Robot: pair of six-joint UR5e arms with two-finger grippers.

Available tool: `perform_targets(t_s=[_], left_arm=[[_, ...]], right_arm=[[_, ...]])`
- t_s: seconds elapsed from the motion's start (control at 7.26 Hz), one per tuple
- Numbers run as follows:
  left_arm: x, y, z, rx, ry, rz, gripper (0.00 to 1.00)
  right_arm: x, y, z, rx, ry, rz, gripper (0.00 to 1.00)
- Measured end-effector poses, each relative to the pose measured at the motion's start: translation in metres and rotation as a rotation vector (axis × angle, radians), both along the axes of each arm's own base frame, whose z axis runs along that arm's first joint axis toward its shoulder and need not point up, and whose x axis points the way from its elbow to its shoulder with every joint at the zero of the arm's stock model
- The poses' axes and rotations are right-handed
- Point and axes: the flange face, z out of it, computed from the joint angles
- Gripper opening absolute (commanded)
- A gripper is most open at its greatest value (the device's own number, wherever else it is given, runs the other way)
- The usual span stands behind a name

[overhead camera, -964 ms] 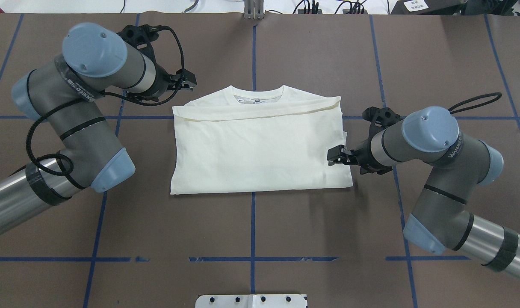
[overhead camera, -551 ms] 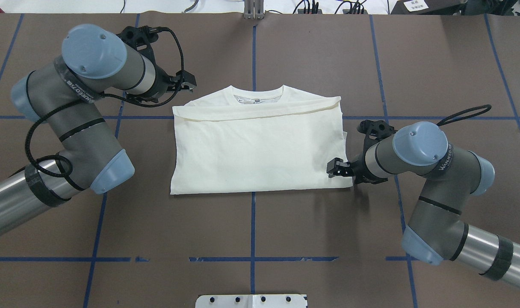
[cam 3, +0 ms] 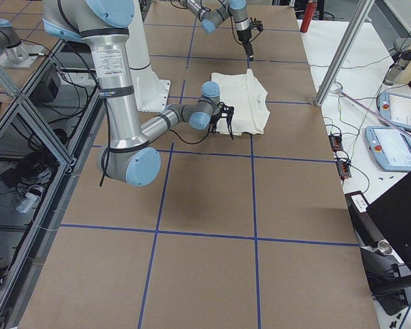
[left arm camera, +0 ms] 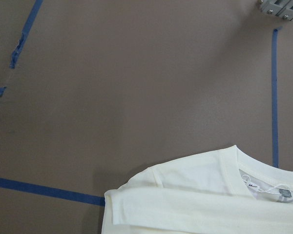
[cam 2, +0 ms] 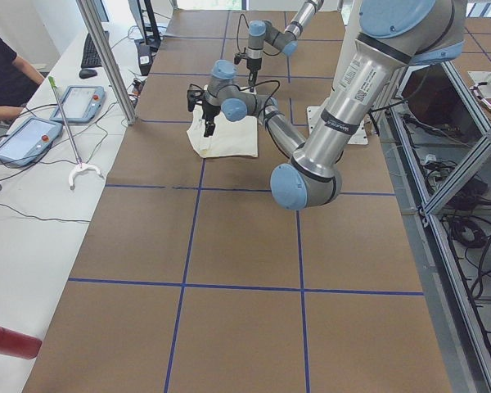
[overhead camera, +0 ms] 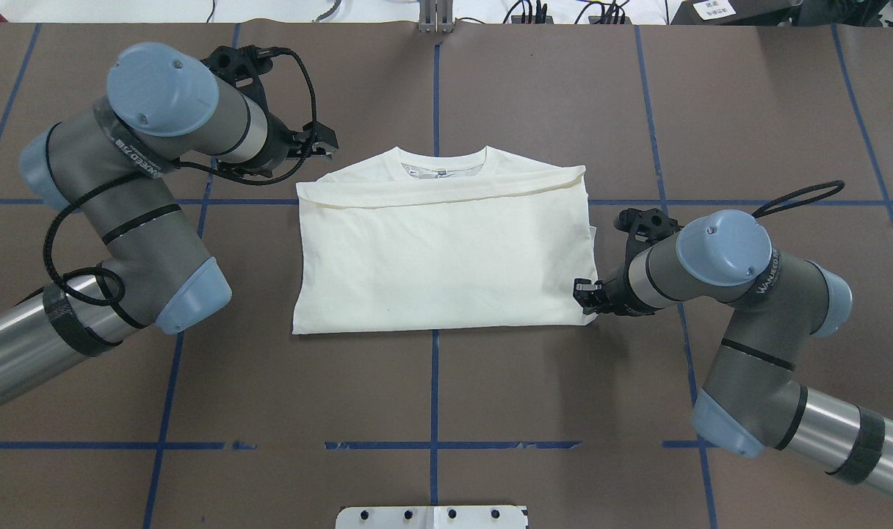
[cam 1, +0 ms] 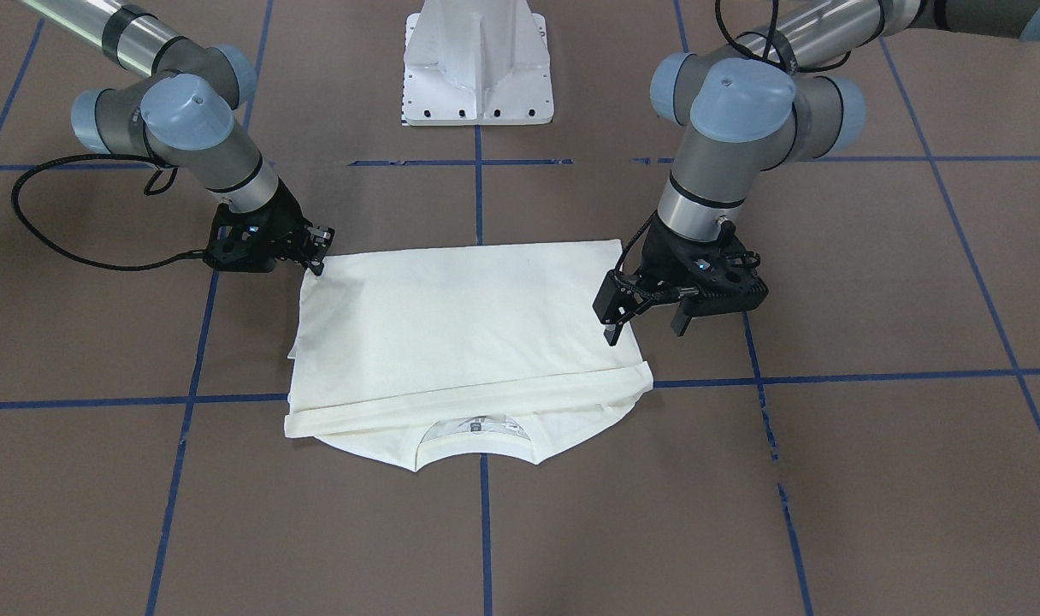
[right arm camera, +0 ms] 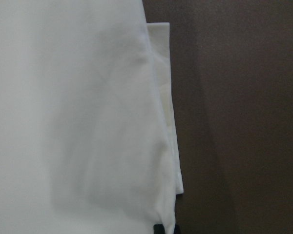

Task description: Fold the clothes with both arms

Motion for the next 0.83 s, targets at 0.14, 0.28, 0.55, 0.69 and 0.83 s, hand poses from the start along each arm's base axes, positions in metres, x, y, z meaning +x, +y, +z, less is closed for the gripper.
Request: perform_targets(t_s=[0.14, 0.28, 0.55, 0.69, 0.83], left_arm=[[-0.001, 0.001, -0.001, 0.002, 0.002, 0.000, 1.00], [-0.001, 0.001, -0.003, 0.005, 0.005, 0.000, 1.00], [-0.008, 0.007, 0.001, 0.008, 0.007, -0.002, 1.00], [-0.013, 0.013, 0.004, 0.009, 0.008, -0.001, 1.00], [-0.014, 0.017, 0.004, 0.011, 0.011, 0.001, 1.00]], right_arm=[[0.008, 0.018, -0.001, 0.007, -0.008, -0.017, 0.00], [0.020, 0.057, -0.004, 0.014, -0.022, -0.063, 0.00], [0.040, 0.158, -0.020, -0.024, -0.057, -0.193, 0.06], [0.039, 0.200, -0.029, -0.063, -0.070, -0.254, 0.99], [0.037, 0.227, -0.035, -0.086, -0.076, -0.300, 1.00]])
